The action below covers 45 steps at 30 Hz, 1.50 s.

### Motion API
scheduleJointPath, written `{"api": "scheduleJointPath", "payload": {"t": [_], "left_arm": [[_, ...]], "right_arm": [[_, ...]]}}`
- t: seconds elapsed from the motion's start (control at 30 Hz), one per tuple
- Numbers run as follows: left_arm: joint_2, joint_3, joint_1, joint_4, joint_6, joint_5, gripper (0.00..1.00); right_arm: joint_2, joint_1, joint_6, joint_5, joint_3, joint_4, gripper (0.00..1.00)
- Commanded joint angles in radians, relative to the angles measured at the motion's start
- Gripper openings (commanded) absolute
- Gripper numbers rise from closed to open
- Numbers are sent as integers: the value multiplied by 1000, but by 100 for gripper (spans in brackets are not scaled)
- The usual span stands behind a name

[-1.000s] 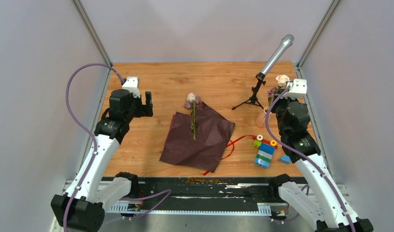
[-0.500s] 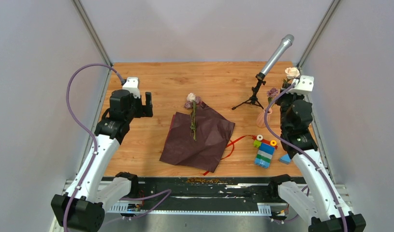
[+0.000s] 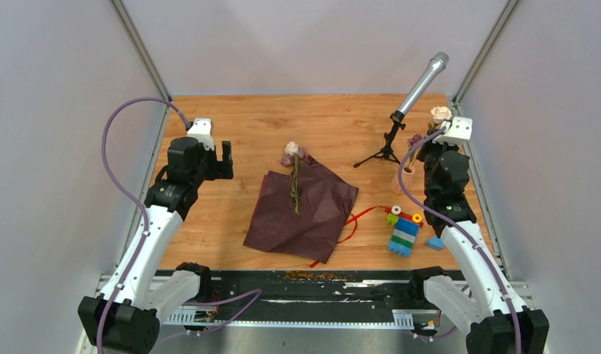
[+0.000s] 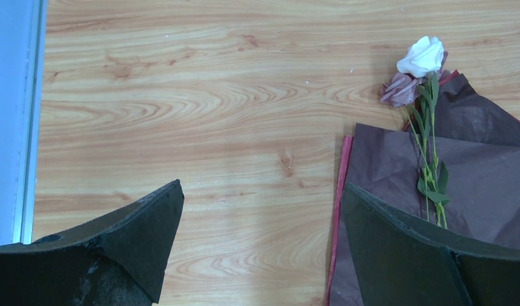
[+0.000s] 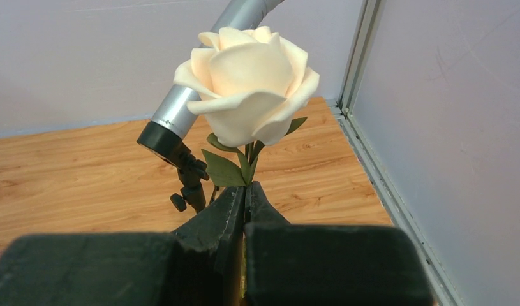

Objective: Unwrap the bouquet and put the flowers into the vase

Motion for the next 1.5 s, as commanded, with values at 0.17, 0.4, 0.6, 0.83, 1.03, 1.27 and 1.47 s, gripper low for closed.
{"api": "scheduleJointPath", "payload": {"t": [0.17,0.4,0.6,0.83,1.03,1.27,1.47], "left_arm": [[-12,0,3,19,13,12,100],[-7,-2,3,20,11,21,100],[0,-1,3,20,9,32,100],[4,-2,3,21,4,43,100],[38,-1,3,17,2,51,100],[45,3,3,22,1,59,100],[66,10,3,24,2,67,100]], "right_arm": [[17,-8,77,-5,-73,91,0],[10,-7,125,35,-148,121,0],[19,-8,199,60,-197,126,0],[51,-7,214,38,-192,90,1],[55,-8,220,25,-202,81,19],[76,-8,226,-15,-172,37,39],[-31,-8,268,-33,-187,4,71]]}}
